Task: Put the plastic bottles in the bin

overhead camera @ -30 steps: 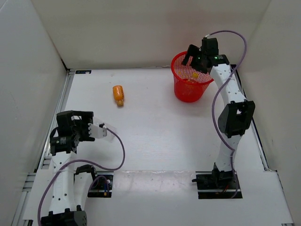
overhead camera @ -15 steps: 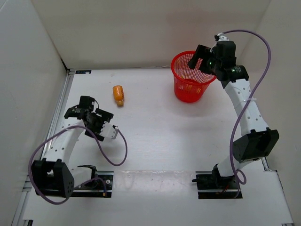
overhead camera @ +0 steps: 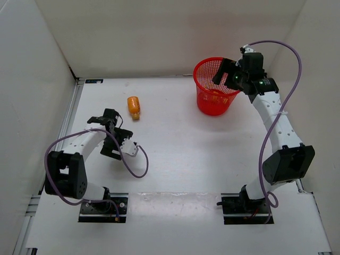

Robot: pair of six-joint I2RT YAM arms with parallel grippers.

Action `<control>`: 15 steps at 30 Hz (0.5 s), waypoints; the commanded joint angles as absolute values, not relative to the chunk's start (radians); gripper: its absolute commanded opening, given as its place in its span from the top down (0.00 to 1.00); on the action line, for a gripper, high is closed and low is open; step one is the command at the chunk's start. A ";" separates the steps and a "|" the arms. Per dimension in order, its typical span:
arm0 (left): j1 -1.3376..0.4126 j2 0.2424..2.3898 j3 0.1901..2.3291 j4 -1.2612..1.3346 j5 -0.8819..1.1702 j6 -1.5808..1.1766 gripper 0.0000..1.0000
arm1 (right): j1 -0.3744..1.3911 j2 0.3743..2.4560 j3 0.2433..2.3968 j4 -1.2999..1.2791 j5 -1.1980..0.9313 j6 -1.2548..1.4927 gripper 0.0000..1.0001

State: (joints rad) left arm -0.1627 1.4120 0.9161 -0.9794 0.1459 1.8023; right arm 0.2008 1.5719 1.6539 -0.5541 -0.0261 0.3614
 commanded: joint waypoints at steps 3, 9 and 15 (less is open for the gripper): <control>-0.176 1.454 0.928 -0.902 0.127 1.726 0.00 | 0.193 1.522 1.658 -0.515 -0.021 0.344 0.00; -0.199 1.445 0.885 -0.824 0.117 1.683 0.23 | 0.193 1.493 1.637 -0.506 -0.032 0.344 0.00; -0.239 1.474 0.887 -0.824 0.117 1.585 0.48 | 0.175 1.460 1.582 -0.488 -0.061 0.344 0.00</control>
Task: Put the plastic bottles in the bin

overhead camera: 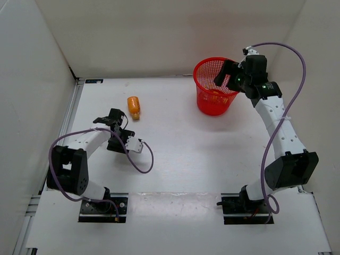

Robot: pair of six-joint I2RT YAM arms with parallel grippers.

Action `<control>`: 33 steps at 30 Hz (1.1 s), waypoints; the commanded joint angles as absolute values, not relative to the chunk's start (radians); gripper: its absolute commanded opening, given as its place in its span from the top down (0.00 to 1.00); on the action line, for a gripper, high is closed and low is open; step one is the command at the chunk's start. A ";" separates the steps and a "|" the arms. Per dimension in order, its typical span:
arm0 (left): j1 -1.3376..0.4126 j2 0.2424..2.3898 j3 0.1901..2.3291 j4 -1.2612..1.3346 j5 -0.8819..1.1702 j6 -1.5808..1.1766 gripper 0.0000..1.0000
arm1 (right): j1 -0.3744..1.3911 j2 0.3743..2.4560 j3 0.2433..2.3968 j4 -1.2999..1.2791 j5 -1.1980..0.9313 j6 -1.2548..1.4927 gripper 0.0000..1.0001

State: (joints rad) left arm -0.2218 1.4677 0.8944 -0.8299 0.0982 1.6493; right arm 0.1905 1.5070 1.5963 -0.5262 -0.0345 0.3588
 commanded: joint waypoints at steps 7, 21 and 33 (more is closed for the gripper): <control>-0.276 1.551 1.301 -1.014 0.244 1.286 0.59 | 0.120 1.390 1.549 -0.488 -0.072 0.364 0.00; -0.475 1.992 2.430 -0.654 0.514 0.707 0.55 | 0.089 0.973 1.139 -0.468 0.337 0.609 0.00; -0.713 2.338 2.482 0.091 0.454 0.522 0.51 | 0.089 0.598 0.836 -0.712 0.489 0.713 0.00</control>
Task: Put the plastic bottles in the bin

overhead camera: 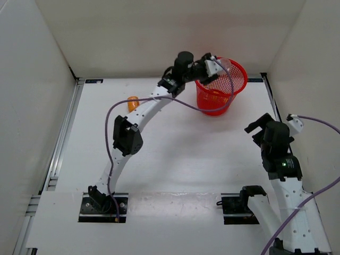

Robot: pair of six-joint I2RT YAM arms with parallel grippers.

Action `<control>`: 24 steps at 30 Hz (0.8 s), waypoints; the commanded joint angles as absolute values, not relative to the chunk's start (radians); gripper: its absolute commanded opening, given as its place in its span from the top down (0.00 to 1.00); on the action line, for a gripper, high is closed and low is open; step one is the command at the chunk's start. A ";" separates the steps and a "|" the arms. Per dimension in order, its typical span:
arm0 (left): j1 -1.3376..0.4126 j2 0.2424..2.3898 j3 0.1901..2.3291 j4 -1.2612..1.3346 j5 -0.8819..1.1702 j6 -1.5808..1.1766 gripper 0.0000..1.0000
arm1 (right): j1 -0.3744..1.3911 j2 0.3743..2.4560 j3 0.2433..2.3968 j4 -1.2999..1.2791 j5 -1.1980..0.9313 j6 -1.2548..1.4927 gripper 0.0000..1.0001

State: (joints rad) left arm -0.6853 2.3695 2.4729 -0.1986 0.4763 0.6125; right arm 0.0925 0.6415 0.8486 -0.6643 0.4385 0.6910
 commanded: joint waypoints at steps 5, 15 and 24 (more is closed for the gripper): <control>-0.724 2.359 2.435 0.140 0.419 0.485 0.45 | 0.089 0.584 0.848 -0.781 0.480 0.704 0.00; -0.724 2.152 2.171 0.094 0.295 0.365 0.00 | 0.089 0.629 0.879 -0.775 0.425 0.676 0.00; -0.638 1.968 2.111 0.033 -0.572 0.126 0.00 | 0.089 0.701 0.868 -0.706 0.316 0.695 0.00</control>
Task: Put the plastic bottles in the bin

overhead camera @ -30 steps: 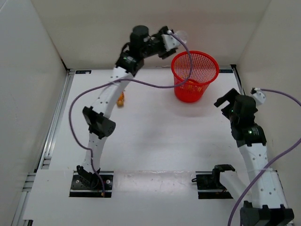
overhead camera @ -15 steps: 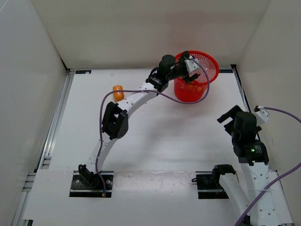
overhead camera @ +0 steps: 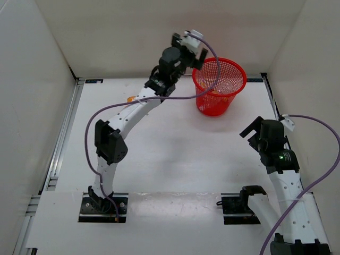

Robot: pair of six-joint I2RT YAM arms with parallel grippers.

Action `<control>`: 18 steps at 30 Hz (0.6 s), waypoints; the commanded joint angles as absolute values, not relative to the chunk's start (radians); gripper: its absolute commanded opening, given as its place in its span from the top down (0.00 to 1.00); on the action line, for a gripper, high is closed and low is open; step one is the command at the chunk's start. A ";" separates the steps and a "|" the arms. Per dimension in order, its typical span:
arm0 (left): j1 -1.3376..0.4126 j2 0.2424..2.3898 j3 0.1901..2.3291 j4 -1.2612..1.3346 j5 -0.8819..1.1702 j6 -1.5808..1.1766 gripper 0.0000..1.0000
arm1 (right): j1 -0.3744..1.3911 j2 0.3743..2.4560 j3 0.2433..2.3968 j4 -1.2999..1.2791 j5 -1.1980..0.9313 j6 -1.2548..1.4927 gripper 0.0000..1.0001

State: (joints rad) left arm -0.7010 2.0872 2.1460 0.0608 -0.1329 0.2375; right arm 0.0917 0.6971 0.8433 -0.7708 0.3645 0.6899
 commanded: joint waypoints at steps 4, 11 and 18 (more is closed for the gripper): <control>-0.543 1.945 2.027 -0.163 -0.644 0.058 0.00 | 0.089 0.719 0.845 -0.681 0.296 0.704 0.00; -0.361 1.925 1.813 -0.270 -0.506 -0.093 0.00 | 0.089 0.772 0.845 -0.670 0.250 0.713 0.00; -0.273 1.940 1.677 -0.310 -0.379 -0.124 0.00 | 0.107 0.782 0.836 -0.670 0.239 0.733 0.00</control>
